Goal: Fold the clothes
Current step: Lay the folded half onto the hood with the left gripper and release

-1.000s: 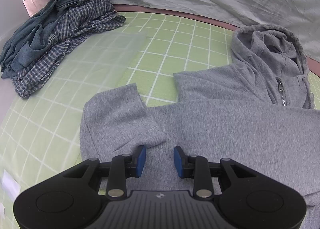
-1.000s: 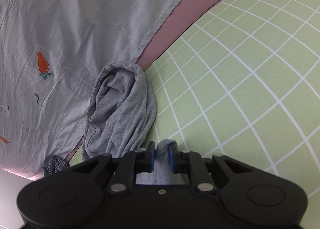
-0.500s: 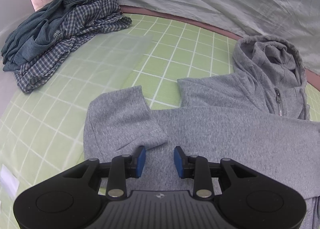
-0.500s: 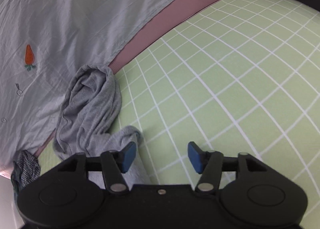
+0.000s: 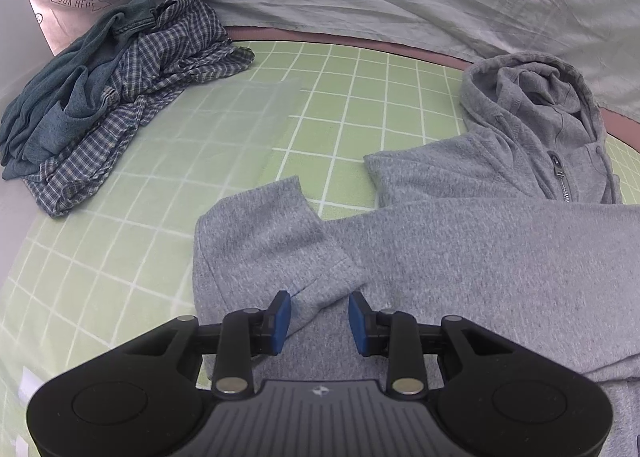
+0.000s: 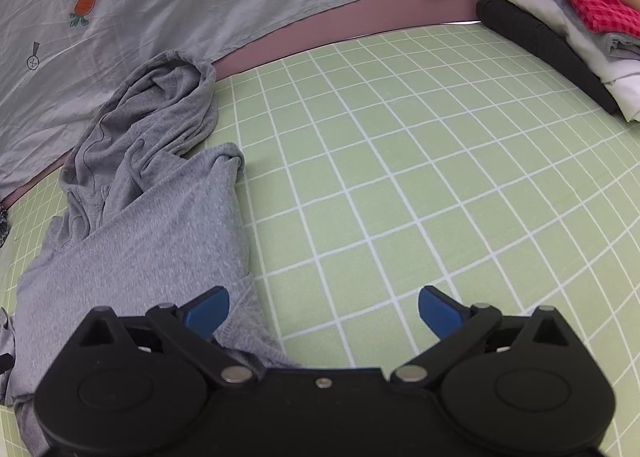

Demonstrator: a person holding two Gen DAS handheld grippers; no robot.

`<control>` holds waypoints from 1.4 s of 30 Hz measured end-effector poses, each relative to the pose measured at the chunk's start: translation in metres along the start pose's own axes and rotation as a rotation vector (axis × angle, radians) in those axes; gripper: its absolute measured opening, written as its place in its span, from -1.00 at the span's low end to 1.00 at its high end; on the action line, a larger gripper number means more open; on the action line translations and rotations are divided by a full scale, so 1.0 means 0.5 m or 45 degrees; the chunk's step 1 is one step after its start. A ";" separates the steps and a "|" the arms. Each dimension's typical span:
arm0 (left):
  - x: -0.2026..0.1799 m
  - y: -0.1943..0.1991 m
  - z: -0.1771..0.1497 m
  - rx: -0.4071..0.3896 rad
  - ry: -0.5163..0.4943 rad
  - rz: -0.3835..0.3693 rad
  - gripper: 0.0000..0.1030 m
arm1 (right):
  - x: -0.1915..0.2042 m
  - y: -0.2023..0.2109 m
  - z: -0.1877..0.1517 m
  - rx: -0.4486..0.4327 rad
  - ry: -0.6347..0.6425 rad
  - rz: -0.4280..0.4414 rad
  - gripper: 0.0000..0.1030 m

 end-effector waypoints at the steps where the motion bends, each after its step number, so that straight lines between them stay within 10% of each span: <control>1: 0.002 -0.002 -0.001 -0.002 0.002 -0.006 -0.29 | -0.001 0.001 -0.001 0.002 -0.001 -0.001 0.99; 7: 0.012 -0.005 -0.005 -0.031 0.052 -0.025 -0.31 | -0.003 0.002 -0.006 0.021 -0.012 -0.004 0.99; 11: 0.030 -0.003 -0.007 -0.058 0.144 -0.019 -0.86 | 0.000 -0.004 -0.008 0.038 -0.003 -0.023 0.99; 20: 0.050 0.057 0.009 -0.172 0.395 -0.192 -0.91 | -0.006 -0.002 -0.014 0.042 -0.007 -0.017 0.99; 30: -0.147 0.120 0.077 -0.246 0.186 -0.533 -0.91 | -0.034 0.011 -0.016 0.020 -0.055 -0.006 0.99; 37: -0.236 0.109 0.043 -0.121 0.031 -0.502 -0.04 | -0.063 0.029 -0.017 -0.016 -0.088 -0.026 0.99; 42: -0.191 0.130 0.037 -0.163 0.028 -0.311 0.34 | -0.041 0.048 -0.016 -0.072 -0.041 -0.023 0.99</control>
Point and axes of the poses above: each gripper's, at about its wrist camera, not at the fingertips, and y roughly against the way its jaws point, x to its left, z to its top, the point moved 1 cm from there along -y, roughly the way its jaws point, and after that the axes turned 13 degrees about -y, right-handed, at the moved point
